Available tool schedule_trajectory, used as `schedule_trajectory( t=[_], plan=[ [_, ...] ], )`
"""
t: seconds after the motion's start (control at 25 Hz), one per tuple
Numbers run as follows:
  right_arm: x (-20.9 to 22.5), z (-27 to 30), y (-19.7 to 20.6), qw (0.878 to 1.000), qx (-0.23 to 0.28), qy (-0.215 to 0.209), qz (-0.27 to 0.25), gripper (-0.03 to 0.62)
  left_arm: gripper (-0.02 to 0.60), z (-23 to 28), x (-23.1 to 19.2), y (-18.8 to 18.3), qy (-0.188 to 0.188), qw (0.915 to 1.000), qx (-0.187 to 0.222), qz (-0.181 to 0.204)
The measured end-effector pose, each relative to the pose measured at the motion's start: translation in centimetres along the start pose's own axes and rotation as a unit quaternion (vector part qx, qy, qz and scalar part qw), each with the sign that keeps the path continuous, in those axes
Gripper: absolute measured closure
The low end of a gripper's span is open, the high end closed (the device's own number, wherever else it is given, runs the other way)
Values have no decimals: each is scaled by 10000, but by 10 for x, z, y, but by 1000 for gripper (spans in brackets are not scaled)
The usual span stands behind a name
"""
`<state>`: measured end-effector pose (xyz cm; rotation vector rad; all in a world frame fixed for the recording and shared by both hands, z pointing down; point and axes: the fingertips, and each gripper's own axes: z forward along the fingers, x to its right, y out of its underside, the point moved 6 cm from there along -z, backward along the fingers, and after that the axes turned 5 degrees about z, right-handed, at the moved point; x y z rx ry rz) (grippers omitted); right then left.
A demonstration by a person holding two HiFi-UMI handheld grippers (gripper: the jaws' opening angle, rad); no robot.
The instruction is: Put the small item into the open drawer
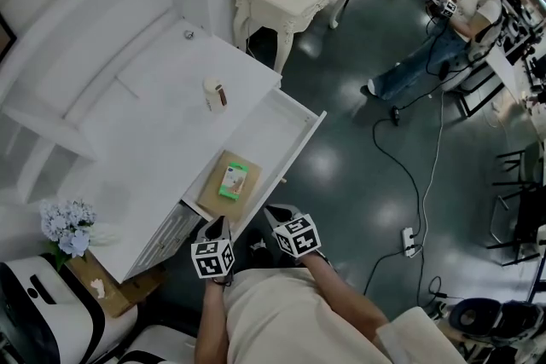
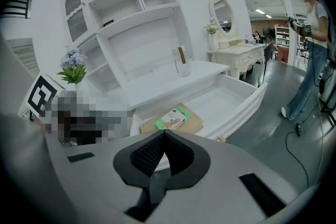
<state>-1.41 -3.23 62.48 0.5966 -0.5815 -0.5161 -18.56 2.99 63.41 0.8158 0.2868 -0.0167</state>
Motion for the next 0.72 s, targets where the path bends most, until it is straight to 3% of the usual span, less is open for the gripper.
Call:
schedule_trajectory(
  t=[0.72],
  plan=[
    [1, 0, 5, 10000, -4, 8, 12, 571, 565, 2, 1, 3, 27, 10000, -17, 46]
  ],
)
